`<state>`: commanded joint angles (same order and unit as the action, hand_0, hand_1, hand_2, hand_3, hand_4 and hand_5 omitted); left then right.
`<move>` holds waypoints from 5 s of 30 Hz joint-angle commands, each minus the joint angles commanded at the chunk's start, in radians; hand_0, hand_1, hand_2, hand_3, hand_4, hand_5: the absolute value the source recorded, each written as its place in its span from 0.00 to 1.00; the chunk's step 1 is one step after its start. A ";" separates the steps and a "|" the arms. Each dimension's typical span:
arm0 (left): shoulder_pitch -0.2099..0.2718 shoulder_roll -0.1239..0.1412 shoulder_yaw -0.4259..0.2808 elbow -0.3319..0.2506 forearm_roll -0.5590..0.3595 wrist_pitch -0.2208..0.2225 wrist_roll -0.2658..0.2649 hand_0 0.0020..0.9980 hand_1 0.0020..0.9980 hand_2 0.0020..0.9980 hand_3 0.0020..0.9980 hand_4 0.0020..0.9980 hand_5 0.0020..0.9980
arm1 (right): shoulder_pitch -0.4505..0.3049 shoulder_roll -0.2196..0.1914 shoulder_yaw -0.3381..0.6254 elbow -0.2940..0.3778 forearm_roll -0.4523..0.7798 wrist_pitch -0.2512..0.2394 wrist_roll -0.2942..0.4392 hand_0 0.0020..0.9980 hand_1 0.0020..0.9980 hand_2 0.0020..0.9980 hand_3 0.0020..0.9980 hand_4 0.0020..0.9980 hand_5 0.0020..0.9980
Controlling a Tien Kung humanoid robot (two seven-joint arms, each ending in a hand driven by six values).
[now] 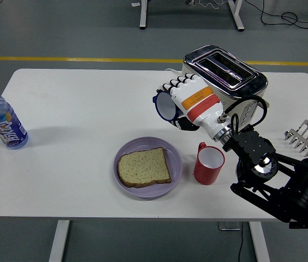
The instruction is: Pick up the cup,pour liquid into bread,place the cup on the desk
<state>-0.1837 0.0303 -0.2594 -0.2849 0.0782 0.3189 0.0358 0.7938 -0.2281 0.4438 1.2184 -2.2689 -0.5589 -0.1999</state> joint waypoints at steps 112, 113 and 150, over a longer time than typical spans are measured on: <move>0.008 -0.006 -0.023 0.001 0.047 -0.005 0.015 0.69 0.70 0.70 0.56 0.25 1.00 | -0.656 -0.023 0.632 -0.056 1.088 0.003 0.483 0.47 0.33 0.46 0.46 0.79 0.00; 0.009 -0.006 -0.025 0.001 0.049 -0.005 0.016 0.69 0.70 0.70 0.56 0.25 1.00 | -0.656 -0.022 0.627 -0.060 1.089 0.001 0.485 0.47 0.33 0.46 0.46 0.79 0.00; 0.005 -0.005 -0.022 0.000 0.044 -0.005 0.016 0.69 0.69 0.70 0.55 0.25 1.00 | -0.624 0.020 0.558 -0.141 1.131 -0.018 0.517 0.47 0.33 0.46 0.46 0.79 0.00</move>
<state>-0.1784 0.0248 -0.2817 -0.2851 0.1219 0.3135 0.0515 0.1701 -0.2083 1.0022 1.0775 -1.1380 -0.5773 0.3166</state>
